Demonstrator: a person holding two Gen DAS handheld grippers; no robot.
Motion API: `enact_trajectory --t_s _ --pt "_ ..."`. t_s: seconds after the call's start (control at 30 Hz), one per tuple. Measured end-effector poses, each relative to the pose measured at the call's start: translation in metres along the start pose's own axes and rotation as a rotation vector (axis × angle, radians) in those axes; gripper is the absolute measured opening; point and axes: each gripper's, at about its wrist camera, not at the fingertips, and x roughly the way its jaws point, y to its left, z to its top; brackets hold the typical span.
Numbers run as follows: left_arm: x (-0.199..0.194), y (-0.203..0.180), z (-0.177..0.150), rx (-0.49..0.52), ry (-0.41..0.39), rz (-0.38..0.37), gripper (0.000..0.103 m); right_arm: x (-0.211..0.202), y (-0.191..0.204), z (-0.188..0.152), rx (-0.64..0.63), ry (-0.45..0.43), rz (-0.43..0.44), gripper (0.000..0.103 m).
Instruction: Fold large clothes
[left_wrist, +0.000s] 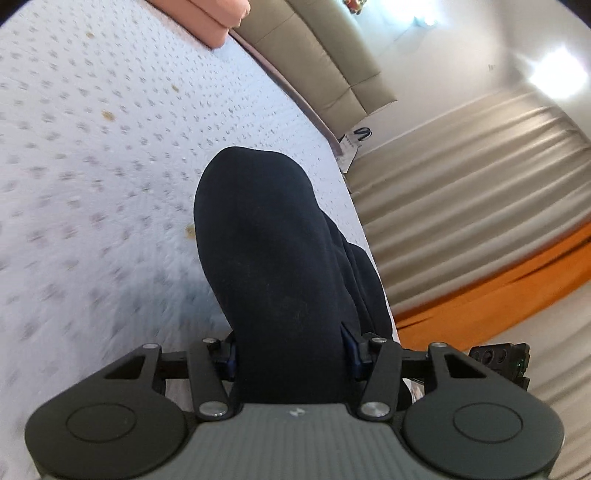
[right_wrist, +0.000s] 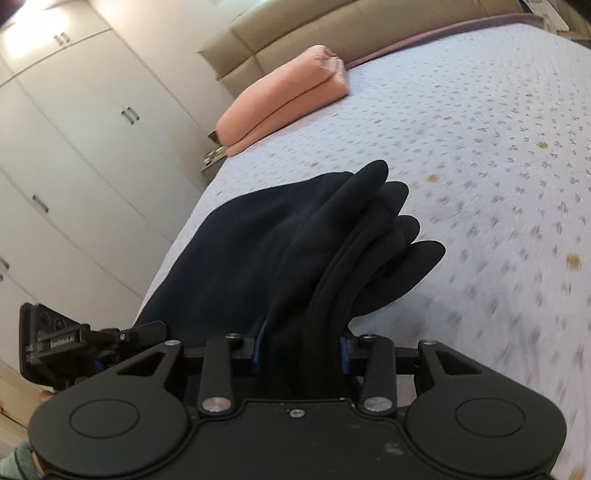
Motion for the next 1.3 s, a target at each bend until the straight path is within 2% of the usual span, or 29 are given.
enact_trajectory --t_s 0.2,0.33,0.4,0.53,0.6,0.7,0.83,0.9,0.93,0.97,1.0,1.03,1.07,1.13,1.2,1.27,1.3 --pt "-0.077 0.023 -0.064 -0.046 -0.018 0.046 0.053 -0.002 0.047 -0.065 -0.008 0.064 0.017 0.046" --pt "-0.092 0.065 -0.113 -0.101 -0.034 0.103 0.054 0.026 0.043 -0.117 -0.020 0.136 0.023 0.047" --pt "-0.088 0.090 -0.136 -0.109 -0.040 0.127 0.055 0.038 0.037 -0.142 -0.044 0.139 0.003 0.048" --pt "-0.089 0.116 -0.155 -0.138 -0.123 0.065 0.062 0.034 0.022 -0.156 -0.020 0.072 0.066 0.056" --pt "-0.088 0.114 -0.159 -0.091 -0.150 0.072 0.062 0.033 0.026 -0.156 -0.055 0.052 0.065 0.061" --pt "-0.101 0.100 -0.164 -0.009 -0.200 0.141 0.064 0.032 0.035 -0.155 -0.122 0.011 0.034 0.063" --pt "-0.141 0.058 -0.183 0.111 -0.298 0.359 0.064 -0.006 0.054 -0.153 -0.209 -0.137 -0.037 0.066" --pt "-0.152 0.039 -0.188 0.137 -0.319 0.367 0.063 -0.018 0.077 -0.146 -0.275 -0.208 -0.096 0.066" --pt "-0.154 0.030 -0.187 0.140 -0.314 0.352 0.058 -0.017 0.088 -0.143 -0.306 -0.221 -0.120 0.066" --pt "-0.151 0.019 -0.185 0.149 -0.308 0.343 0.049 -0.012 0.103 -0.138 -0.347 -0.231 -0.144 0.061" --pt "-0.146 0.010 -0.183 0.167 -0.299 0.341 0.044 -0.003 0.118 -0.133 -0.393 -0.234 -0.153 0.053" --pt "-0.140 0.002 -0.182 0.193 -0.282 0.344 0.035 0.009 0.127 -0.130 -0.429 -0.229 -0.151 0.022" --pt "-0.133 -0.005 -0.184 0.219 -0.263 0.349 0.026 0.025 0.135 -0.128 -0.465 -0.205 -0.154 0.001" --pt "-0.113 -0.005 -0.186 0.232 -0.219 0.332 0.020 0.061 0.138 -0.129 -0.512 -0.153 -0.200 0.001" --pt "-0.103 0.001 -0.206 0.222 -0.174 0.322 0.018 0.099 0.124 -0.132 -0.521 -0.108 -0.337 0.000" --pt "-0.104 0.010 -0.217 0.220 -0.169 0.295 0.011 0.111 0.091 -0.134 -0.468 -0.109 -0.419 0.000" --pt "-0.109 0.014 -0.223 0.199 -0.166 0.268 0.009 0.104 0.074 -0.133 -0.411 -0.123 -0.405 0.000"
